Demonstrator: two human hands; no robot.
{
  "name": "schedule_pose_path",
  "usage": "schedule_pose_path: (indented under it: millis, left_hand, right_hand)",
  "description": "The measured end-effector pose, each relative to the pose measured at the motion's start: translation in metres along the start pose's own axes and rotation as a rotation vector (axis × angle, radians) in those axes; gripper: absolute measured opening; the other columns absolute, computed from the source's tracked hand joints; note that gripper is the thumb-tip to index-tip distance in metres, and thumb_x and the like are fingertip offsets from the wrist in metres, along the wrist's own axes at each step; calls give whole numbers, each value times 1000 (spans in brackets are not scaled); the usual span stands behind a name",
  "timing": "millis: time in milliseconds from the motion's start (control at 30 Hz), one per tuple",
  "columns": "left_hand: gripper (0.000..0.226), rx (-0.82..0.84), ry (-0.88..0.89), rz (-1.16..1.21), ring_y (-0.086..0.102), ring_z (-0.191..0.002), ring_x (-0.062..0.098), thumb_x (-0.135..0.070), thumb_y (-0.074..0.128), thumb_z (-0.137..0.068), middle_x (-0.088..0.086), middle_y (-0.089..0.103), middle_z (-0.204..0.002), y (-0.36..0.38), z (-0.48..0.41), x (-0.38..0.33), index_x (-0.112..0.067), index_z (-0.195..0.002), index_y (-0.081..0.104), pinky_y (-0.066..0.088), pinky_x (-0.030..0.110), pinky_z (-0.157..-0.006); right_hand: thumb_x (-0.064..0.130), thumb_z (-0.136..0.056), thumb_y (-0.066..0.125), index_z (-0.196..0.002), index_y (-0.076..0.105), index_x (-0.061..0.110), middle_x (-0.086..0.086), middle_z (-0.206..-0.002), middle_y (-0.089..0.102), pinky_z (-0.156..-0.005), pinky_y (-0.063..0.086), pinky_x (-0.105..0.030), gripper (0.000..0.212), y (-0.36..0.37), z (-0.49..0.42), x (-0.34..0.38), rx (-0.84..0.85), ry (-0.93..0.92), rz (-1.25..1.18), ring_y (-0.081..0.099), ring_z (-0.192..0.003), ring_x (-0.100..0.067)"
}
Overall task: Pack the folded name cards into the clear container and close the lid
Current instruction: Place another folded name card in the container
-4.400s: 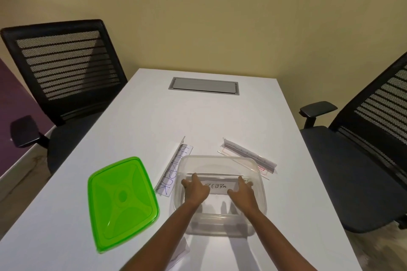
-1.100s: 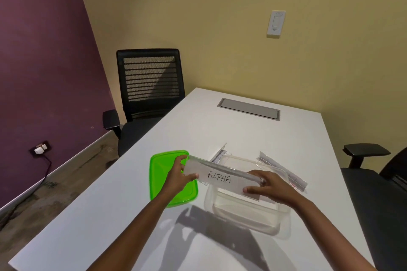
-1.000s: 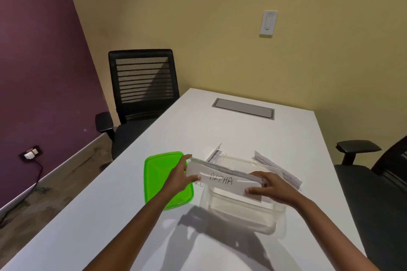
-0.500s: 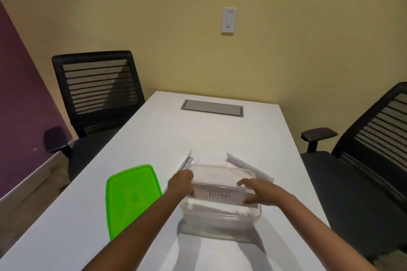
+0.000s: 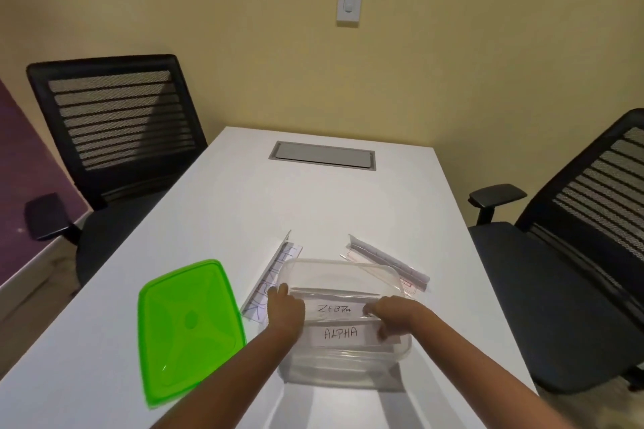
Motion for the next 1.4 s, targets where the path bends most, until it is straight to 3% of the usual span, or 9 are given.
schedule_pose_path:
  millis: [467,667,933,1233,1400]
  left_hand:
    - [33,-32,66,-43,33,-134,28,-1,40,-92,11,64,-124,10,-9,-4,-4,-119,59,25,43,-110]
    - [35,-22,115,-92,32,-134,29,-8,44,-92,13,54,-132,11,-10,-5,-5,-124,56,24,47,-109]
    - [47,36,153,-96,9,-148,32,-22,57,-88,16,39,-149,16,-12,-4,-3,-131,51,6,61,-115]
    - [38,29,166,-24,-1,-149,34,-16,54,-90,18,44,-143,14,-9,-4,-1,-125,54,-3,62,-115]
    - [46,2,223,174,1,-149,30,-40,51,-91,13,48,-142,8,-3,0,-9,-124,57,-5,55,-117]
  right_hand:
    - [13,-82,64,-133,43,7,-19,-134,50,-97,42,-35,56,28,-23,9,67,-5,-9,50,-120,-33]
    - [9,-82,59,-128,47,9,-18,-133,48,-99,43,-37,47,34,-28,9,34,-5,-37,51,-118,-34]
    - [11,-87,51,-124,51,8,-16,-130,48,-97,44,-38,38,36,-27,9,-27,32,-19,53,-116,-33]
    - [15,-90,48,-125,51,8,-15,-129,50,-97,44,-38,36,39,-25,9,-46,56,-2,54,-117,-32]
    - [15,-87,54,-130,47,10,-14,-133,49,-99,43,-37,44,29,-18,13,-72,52,-17,52,-120,-31]
Point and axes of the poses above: each hand's wrist, its own z-axis away from the middle knuckle, its own y-axis out of the palm, x = y × z, the point moved 8 cm from there along -z, towards the middle knuckle
